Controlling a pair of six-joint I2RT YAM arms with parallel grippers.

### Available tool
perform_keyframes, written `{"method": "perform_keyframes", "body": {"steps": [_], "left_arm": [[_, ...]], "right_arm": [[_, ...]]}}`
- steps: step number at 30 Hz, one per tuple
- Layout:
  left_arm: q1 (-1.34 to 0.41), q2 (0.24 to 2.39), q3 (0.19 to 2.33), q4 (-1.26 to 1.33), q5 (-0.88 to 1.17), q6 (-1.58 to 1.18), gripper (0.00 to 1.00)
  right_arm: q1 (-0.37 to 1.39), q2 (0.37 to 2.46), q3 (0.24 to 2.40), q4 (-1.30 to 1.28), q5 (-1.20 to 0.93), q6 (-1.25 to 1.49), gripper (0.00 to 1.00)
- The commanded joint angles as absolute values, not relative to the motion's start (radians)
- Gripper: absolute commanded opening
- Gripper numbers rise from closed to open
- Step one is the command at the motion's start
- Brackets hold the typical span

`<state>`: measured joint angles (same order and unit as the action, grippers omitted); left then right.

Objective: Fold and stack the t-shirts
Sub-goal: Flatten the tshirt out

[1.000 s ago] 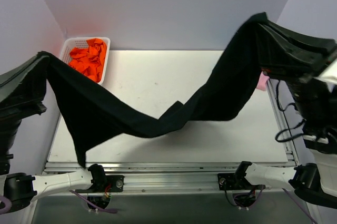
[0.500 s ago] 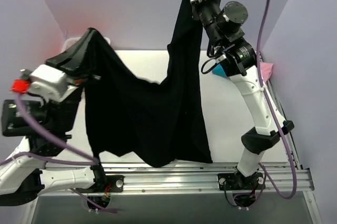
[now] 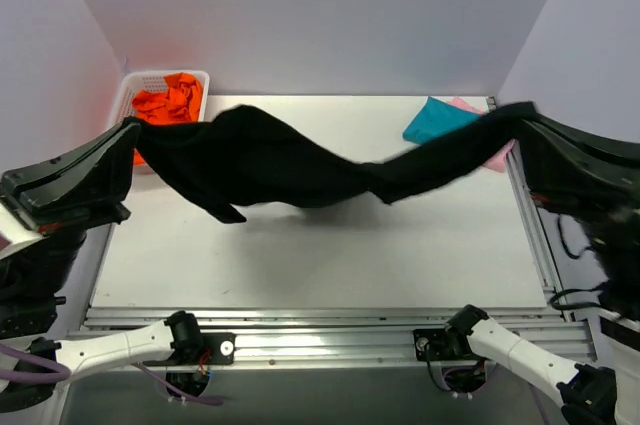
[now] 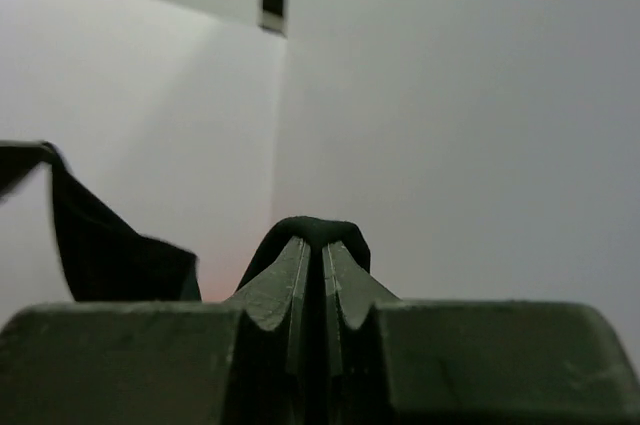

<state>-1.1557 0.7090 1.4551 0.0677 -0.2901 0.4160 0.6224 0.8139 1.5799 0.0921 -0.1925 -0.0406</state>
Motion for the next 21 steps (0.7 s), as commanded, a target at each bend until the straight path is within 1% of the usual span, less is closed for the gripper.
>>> {"method": "perform_keyframes", "body": {"steps": [1,2,3,5,6,9,11,14,16,18,19,21], "left_arm": [[-1.149,0.689,1.505,-0.058,0.004,0.273,0.02],[-1.149,0.684,1.537,-0.133,0.096,0.261,0.02],[-1.141,0.67,1.586,-0.156,0.23,0.235,0.02],[-1.121,0.646,1.609,-0.172,0.342,0.198,0.02],[-1.097,0.611,1.618,-0.167,0.429,0.164,0.02],[-1.04,0.546,1.617,-0.12,0.529,0.076,0.02],[-0.962,0.519,1.609,-0.071,0.593,0.025,0.02],[-0.881,0.477,1.594,-0.019,0.62,-0.047,0.02],[-0.859,0.46,1.583,0.02,0.592,-0.054,0.02],[-0.839,0.463,1.565,0.026,0.5,-0.038,0.02],[-0.838,0.469,1.56,0.026,0.465,-0.029,0.02],[-0.836,0.5,1.53,0.028,0.332,-0.009,0.02]], "right_arm": [[0.601,0.789,1.632,0.16,-0.495,0.032,0.0],[0.592,0.785,1.667,0.135,-0.59,0.037,0.0],[0.58,0.785,1.704,0.112,-0.626,0.047,0.0],[0.536,0.775,1.783,0.092,-0.669,0.077,0.0],[0.522,0.769,1.807,0.086,-0.719,0.089,0.0],[0.476,0.733,1.856,0.127,-0.788,0.165,0.0],[0.433,0.718,1.877,0.195,-0.805,0.221,0.0],[0.379,0.745,1.971,0.222,-0.805,0.294,0.0],[0.328,0.816,2.093,0.181,-0.766,0.319,0.0],[0.305,0.891,2.202,0.112,-0.717,0.316,0.0],[0.305,0.976,2.312,0.025,-0.694,0.308,0.0],[0.308,1.05,2.376,-0.056,-0.608,0.279,0.0]]}}
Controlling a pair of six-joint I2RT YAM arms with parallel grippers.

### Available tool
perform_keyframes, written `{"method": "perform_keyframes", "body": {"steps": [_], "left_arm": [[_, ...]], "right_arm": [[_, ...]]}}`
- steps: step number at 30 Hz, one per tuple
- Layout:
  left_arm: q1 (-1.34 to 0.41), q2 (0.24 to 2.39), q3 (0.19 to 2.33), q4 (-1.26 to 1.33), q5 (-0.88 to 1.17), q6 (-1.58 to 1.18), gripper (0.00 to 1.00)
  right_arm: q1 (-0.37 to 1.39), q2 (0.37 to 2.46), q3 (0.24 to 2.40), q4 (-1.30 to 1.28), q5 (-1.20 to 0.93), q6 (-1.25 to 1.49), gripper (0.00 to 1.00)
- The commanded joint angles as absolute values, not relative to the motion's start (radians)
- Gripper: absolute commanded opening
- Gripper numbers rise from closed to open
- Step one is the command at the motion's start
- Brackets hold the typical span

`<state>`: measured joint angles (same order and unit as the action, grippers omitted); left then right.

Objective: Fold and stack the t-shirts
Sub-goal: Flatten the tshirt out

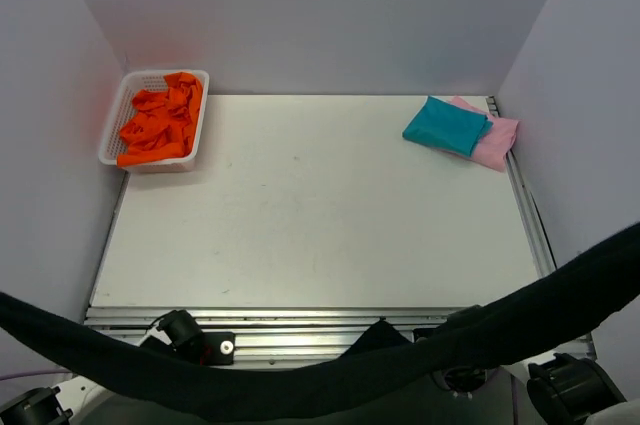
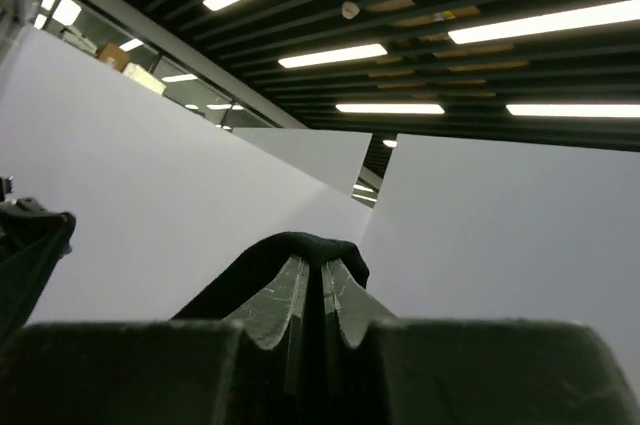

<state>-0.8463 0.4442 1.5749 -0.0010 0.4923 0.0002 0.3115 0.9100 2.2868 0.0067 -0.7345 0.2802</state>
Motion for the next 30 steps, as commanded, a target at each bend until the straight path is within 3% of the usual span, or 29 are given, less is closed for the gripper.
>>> {"method": "perform_keyframes", "body": {"steps": [1,4,10,13,16,18,23,30], "left_arm": [[-0.835,0.509,1.511,0.029,0.283,-0.003,0.02],[-0.836,0.557,1.405,0.054,0.04,0.046,0.02],[-0.835,0.75,1.154,0.191,-0.477,0.144,0.02],[-0.784,0.891,1.065,0.271,-0.613,0.143,0.02],[-0.572,1.067,1.032,0.264,-0.531,-0.044,0.02],[-0.459,1.256,1.058,0.212,-0.474,-0.211,0.02],[-0.304,1.75,1.251,0.152,-0.46,-0.279,0.02],[-0.212,2.052,1.626,0.052,-0.374,-0.262,0.02]], "right_arm": [[0.311,1.101,2.378,-0.098,-0.577,0.264,0.0],[0.314,1.144,2.214,-0.103,-0.442,0.207,0.0],[0.31,1.236,1.67,0.023,-0.16,0.175,0.0],[0.304,1.34,1.534,0.104,-0.051,0.193,0.0],[0.281,1.476,1.421,0.198,-0.005,0.222,0.0],[0.262,1.608,1.404,0.245,0.033,0.233,0.0],[0.236,1.912,1.535,0.259,0.092,0.244,0.0],[0.215,2.32,1.955,0.114,0.189,0.232,0.0]]}}
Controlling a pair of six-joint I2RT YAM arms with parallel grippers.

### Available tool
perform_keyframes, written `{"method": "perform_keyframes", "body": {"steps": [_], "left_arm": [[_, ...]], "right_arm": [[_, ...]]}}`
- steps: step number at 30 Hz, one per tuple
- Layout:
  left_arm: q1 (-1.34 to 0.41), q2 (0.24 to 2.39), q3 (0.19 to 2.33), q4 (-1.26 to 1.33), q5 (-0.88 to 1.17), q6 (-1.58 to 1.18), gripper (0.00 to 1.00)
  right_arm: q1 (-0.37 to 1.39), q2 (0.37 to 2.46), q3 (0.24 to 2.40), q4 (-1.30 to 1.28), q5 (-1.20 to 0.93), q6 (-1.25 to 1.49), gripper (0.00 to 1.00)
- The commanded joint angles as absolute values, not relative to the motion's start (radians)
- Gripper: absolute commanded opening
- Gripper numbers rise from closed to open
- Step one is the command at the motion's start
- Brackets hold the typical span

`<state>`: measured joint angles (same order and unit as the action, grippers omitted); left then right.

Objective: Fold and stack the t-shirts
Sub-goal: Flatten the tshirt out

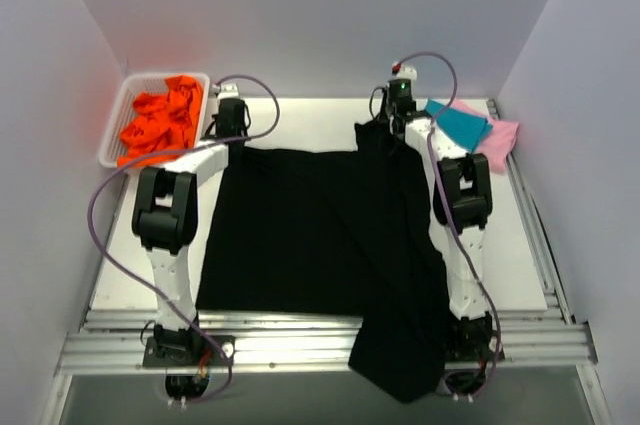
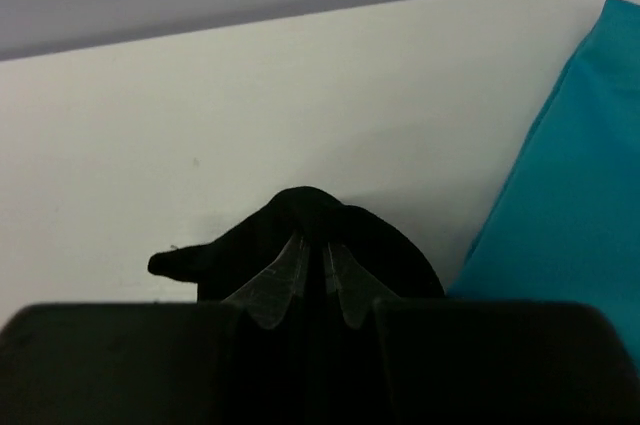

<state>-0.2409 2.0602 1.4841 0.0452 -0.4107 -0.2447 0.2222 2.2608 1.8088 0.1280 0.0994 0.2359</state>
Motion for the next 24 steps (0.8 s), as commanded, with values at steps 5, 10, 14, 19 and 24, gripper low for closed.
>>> {"method": "perform_keyframes", "body": {"steps": [5,10,14,19,24], "left_arm": [[-0.166,2.169,1.805,-0.061,-0.393,-0.244,0.02],[-0.127,2.25,1.957,-0.146,-0.431,-0.267,0.02],[-0.109,2.338,2.058,-0.23,-0.448,-0.297,0.02],[-0.087,2.414,2.149,-0.363,-0.468,-0.362,0.25],[-0.038,2.407,2.172,-0.465,-0.551,-0.521,0.94]], "right_arm": [[0.189,2.445,2.184,0.081,0.232,0.232,0.0],[0.167,2.525,2.286,0.11,0.267,0.264,0.0],[0.163,2.562,2.296,0.22,0.258,0.261,0.22],[0.163,2.625,2.371,0.285,0.242,0.285,1.0],[0.181,2.582,2.352,0.362,0.307,0.262,1.0]]}}
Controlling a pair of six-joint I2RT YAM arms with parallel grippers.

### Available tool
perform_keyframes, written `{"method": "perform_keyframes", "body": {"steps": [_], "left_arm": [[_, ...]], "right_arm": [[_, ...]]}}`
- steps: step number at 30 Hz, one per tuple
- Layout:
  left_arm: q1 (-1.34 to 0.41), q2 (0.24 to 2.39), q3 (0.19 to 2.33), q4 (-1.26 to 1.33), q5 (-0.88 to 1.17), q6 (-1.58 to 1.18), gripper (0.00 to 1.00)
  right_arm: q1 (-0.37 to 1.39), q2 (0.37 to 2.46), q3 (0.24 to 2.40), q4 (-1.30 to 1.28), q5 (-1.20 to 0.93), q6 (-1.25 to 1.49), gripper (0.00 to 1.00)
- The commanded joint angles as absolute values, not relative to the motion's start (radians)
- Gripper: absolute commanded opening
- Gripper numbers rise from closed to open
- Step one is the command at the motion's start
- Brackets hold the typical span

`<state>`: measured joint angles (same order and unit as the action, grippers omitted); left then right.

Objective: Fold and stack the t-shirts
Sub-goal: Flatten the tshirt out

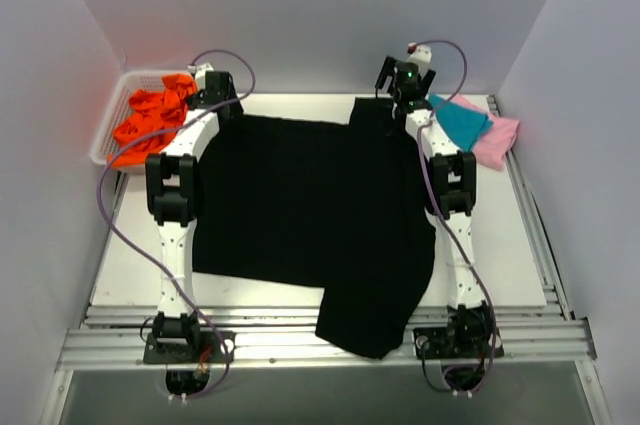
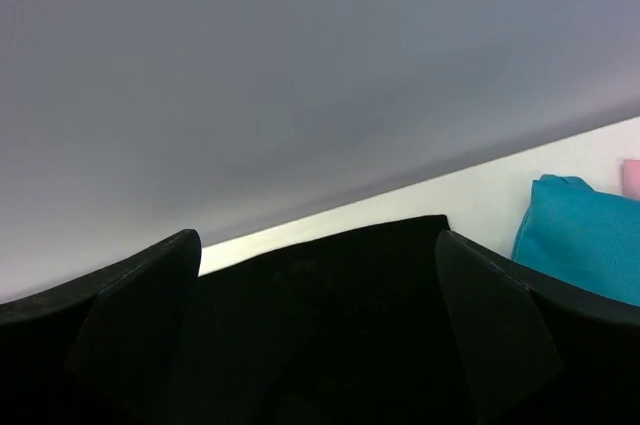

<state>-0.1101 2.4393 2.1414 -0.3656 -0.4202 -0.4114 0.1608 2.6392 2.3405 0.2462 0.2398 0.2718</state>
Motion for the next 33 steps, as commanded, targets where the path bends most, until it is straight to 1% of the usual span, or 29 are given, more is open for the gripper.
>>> {"method": "perform_keyframes", "body": {"steps": [1,2,3,4,5,7,8,9,11,12,15,16,17,19,21,24,26,27,28,30,31,33], "left_arm": [[-0.035,2.357,2.143,-0.453,-0.569,-0.55,0.94],[-0.035,2.323,2.103,-0.398,-0.584,-0.558,0.94],[-0.038,2.28,1.997,-0.358,-0.615,-0.564,0.94],[-0.041,2.184,1.933,-0.309,-0.624,-0.568,0.94],[-0.046,2.133,1.868,-0.199,-0.629,-0.558,0.94],[-0.061,1.992,1.717,-0.12,-0.641,-0.546,0.94],[-0.067,1.956,1.685,-0.079,-0.64,-0.526,0.94],[-0.072,1.922,1.66,-0.075,-0.634,-0.519,0.94],[-0.083,1.849,1.631,-0.115,-0.603,-0.515,0.94],[-0.089,1.824,1.615,-0.12,-0.594,-0.515,0.94],[-0.126,1.731,1.505,-0.095,-0.548,-0.503,0.94],[-0.152,1.688,1.467,-0.072,-0.532,-0.483,0.94],[-0.164,1.669,1.398,-0.046,-0.505,-0.479,0.94],[-0.189,1.632,1.338,-0.032,-0.494,-0.468,0.94],[-0.216,1.618,1.263,-0.02,-0.485,-0.469,0.94],[-0.221,1.634,1.192,0.024,-0.44,-0.486,0.94],[-0.221,1.652,1.186,0.006,-0.428,-0.495,0.95],[-0.221,1.672,1.184,0.006,-0.407,-0.497,0.95],[-0.221,1.683,1.186,0.002,-0.4,-0.494,0.96],[-0.219,1.716,1.198,0.002,-0.381,-0.492,0.96],[-0.219,1.73,1.207,0.002,-0.374,-0.486,0.96],[-0.212,1.773,1.224,-0.04,-0.356,-0.483,0.96]], "right_arm": [[0.198,2.551,2.286,0.38,0.333,0.246,1.0],[0.207,2.48,2.24,0.431,0.391,0.209,1.0],[0.218,2.438,2.188,0.463,0.423,0.192,1.0],[0.239,2.392,2.131,0.494,0.455,0.175,1.0],[0.25,2.299,2.014,0.555,0.48,0.161,1.0],[0.274,2.203,1.897,0.6,0.538,0.13,1.0],[0.3,2.109,1.778,0.638,0.56,0.127,1.0],[0.314,2.065,1.719,0.656,0.587,0.124,1.0],[0.366,1.931,1.596,0.71,0.618,0.101,0.99],[0.385,1.892,1.48,0.727,0.649,0.101,0.99],[0.443,1.755,1.311,0.681,0.649,0.165,0.97],[0.451,1.725,1.277,0.625,0.612,0.237,0.96],[0.459,1.671,1.243,0.602,0.585,0.271,0.95],[0.469,1.619,1.128,0.571,0.549,0.326,0.93],[0.482,1.546,1.004,0.581,0.551,0.376,0.93],[0.476,1.502,0.922,0.586,0.557,0.411,0.93],[0.459,1.518,0.917,0.511,0.563,0.454,0.88],[0.443,1.532,0.926,0.477,0.554,0.475,0.83],[0.408,1.563,0.936,0.441,0.537,0.494,0.7],[0.365,1.603,0.946,0.428,0.424,0.543,0.65],[0.332,1.627,0.953,0.428,0.388,0.554,0.59],[0.318,1.693,0.979,0.43,0.342,0.561,0.47]]}}
